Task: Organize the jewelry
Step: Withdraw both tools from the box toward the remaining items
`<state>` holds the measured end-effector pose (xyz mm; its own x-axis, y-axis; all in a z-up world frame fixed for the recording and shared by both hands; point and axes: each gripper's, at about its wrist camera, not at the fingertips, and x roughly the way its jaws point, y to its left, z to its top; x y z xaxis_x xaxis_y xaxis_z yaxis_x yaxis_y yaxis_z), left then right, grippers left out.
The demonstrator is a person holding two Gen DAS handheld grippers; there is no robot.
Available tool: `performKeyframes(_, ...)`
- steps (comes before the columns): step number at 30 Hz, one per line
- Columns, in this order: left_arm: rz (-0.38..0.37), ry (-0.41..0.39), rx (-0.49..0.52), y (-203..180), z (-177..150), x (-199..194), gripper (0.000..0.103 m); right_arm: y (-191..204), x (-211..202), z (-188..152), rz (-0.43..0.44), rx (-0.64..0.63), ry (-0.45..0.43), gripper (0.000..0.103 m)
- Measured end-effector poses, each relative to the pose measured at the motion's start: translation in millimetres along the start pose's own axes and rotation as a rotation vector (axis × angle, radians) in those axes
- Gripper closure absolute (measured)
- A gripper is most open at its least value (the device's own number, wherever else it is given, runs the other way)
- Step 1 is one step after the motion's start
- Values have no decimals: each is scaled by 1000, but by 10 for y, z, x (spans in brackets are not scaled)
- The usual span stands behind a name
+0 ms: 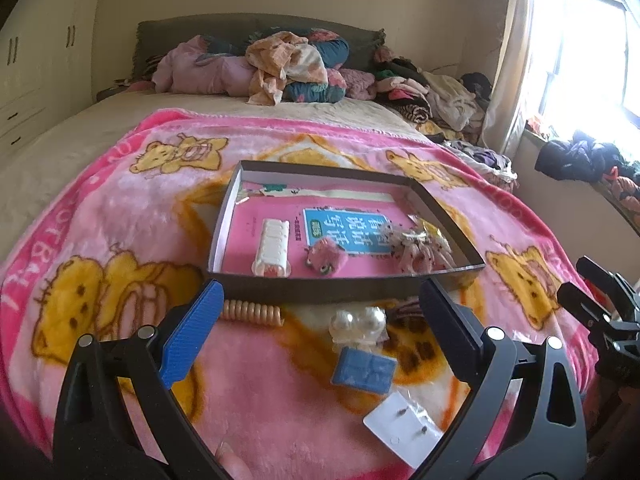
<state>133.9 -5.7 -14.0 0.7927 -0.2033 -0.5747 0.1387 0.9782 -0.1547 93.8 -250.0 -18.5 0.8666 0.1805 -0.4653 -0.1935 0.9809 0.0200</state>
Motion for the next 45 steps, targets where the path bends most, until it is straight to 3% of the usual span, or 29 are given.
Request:
performKeyframes(25,-34,99,78,-210,-399,212,13,5,-12,-554,-11,27,116,8)
performKeyframes(45,-28,143,73,-206,-541,468,14,49,305,-802,6,81,233,8)
